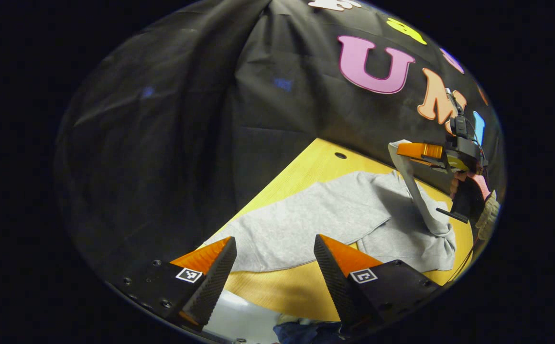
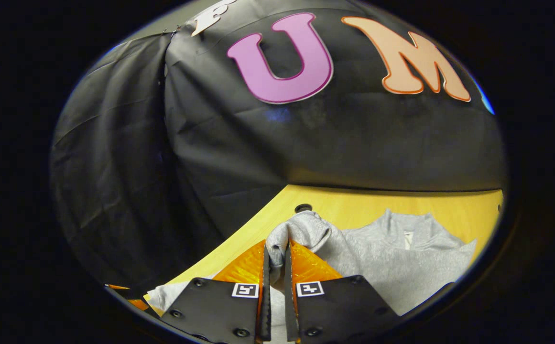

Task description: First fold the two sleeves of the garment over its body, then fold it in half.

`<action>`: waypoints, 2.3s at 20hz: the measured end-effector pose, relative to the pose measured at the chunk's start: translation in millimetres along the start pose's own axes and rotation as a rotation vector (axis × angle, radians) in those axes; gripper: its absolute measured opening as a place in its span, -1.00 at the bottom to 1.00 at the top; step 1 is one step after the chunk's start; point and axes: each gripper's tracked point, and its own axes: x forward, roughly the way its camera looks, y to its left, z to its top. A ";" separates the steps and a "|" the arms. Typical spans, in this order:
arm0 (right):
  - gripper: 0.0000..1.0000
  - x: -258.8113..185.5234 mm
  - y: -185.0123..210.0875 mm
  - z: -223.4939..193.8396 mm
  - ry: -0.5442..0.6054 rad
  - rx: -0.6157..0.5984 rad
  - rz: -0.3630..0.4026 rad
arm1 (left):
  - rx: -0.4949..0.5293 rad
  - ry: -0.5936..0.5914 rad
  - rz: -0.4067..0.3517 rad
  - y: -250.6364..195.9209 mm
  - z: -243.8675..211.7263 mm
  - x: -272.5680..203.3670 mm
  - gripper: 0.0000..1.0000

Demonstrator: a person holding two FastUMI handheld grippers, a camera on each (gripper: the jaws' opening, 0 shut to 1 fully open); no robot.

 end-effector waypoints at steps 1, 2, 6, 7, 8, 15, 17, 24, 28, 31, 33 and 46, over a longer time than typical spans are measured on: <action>-0.71 5.8 6.3 -8.6 0.015 -0.013 0.022 | -0.012 0.011 0.012 1.4 -1.4 1.8 0.92; -0.71 15.6 9.3 -16.6 0.028 -0.037 0.038 | -0.023 0.022 0.024 3.1 -3.7 4.6 0.91; -0.70 68.4 42.4 -37.1 0.086 -0.139 0.074 | -0.028 0.050 0.066 6.0 -12.1 20.3 0.92; -0.54 67.9 40.6 -41.2 0.093 -0.165 0.080 | -0.024 0.052 0.070 3.2 -9.9 20.2 0.92; -0.54 70.0 43.4 -39.1 0.098 -0.191 0.094 | -0.021 0.055 0.071 0.9 -10.0 21.7 0.92; 0.90 71.6 48.5 -51.6 0.071 -0.250 0.112 | -0.007 0.078 0.079 -4.6 -8.6 33.2 0.92; 1.00 64.6 45.4 -48.4 0.066 -0.259 0.104 | -0.003 0.086 0.087 -2.1 -11.8 34.0 0.92; 1.00 20.4 13.5 -22.7 0.023 -0.211 0.034 | 0.105 0.124 0.119 1.5 -23.1 39.4 0.74; 1.00 -13.2 -18.1 -0.7 -0.024 -0.187 -0.031 | 0.109 0.139 0.101 1.7 -21.4 35.3 0.52; 1.00 -40.4 -48.4 8.6 -0.041 -0.167 -0.084 | 0.121 0.139 0.069 -5.6 -21.5 40.8 0.25; 1.00 -61.0 -68.1 11.5 -0.047 -0.165 -0.122 | 0.125 0.144 0.046 -11.4 -22.0 42.3 -0.09; 1.00 -188.1 -168.5 7.2 -0.054 -0.156 -0.356 | 0.013 0.154 0.040 -25.2 -16.3 40.6 -0.98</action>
